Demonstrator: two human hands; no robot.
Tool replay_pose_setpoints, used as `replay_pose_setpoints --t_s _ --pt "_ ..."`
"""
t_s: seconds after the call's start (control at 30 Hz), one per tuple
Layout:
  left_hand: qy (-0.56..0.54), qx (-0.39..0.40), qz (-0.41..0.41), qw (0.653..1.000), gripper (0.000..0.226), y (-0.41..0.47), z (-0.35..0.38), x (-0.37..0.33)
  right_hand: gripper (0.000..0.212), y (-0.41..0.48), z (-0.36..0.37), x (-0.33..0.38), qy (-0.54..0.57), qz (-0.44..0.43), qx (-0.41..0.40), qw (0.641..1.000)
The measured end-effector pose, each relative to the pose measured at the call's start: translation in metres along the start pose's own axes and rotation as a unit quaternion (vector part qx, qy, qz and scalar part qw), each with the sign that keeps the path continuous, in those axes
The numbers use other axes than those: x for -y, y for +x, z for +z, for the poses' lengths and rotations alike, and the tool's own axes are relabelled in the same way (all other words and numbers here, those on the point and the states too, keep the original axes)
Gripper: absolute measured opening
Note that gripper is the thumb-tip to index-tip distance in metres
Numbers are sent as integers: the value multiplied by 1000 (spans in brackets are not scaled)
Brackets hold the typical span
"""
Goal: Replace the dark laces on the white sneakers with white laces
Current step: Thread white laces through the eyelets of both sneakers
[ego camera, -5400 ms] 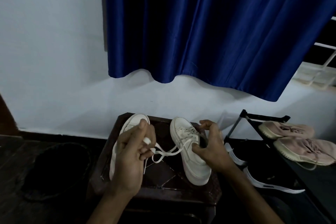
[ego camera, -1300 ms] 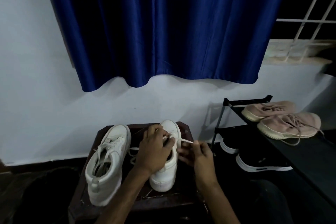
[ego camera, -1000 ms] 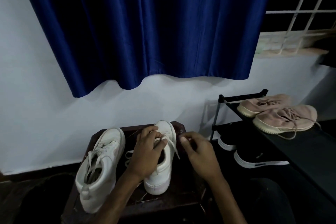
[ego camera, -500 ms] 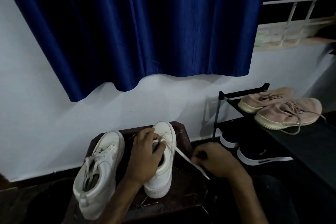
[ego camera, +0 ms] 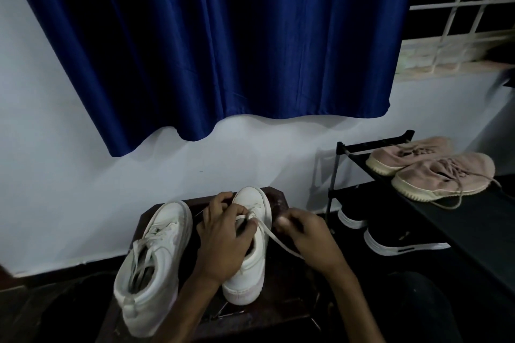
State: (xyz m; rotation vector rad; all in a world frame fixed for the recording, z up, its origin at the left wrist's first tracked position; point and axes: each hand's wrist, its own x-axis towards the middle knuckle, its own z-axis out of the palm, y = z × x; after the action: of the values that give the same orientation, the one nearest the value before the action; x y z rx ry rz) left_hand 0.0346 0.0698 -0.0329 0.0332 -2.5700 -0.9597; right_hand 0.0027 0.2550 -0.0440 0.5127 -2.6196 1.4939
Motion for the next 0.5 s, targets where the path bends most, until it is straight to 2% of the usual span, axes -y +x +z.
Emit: replay_pose_setpoints --t_s 0.07,0.2,0.27,0.33,0.4,0.43,0.5 --pt "14 3 4 1000 44 -1 0 1 12 6 10 20 42 -35 12 998" --pt "24 2 5 1000 46 0 -1 -1 12 6 25 22 61 -57 -35 996" --pt "33 -2 2 999 45 0 -1 -2 17 2 15 14 -65 -18 1 998" --pt "33 -3 -4 999 44 1 -1 -2 14 -1 -7 0 -224 48 117 966" --pt "36 0 -5 999 45 1 -1 -2 14 -5 -26 -5 -267 97 202 937" --pt "38 -1 -4 999 45 1 -1 -2 14 -6 -31 -1 -272 99 208 934" --pt "35 -4 -5 999 45 2 -1 -3 15 0 -26 12 -243 33 131 961"
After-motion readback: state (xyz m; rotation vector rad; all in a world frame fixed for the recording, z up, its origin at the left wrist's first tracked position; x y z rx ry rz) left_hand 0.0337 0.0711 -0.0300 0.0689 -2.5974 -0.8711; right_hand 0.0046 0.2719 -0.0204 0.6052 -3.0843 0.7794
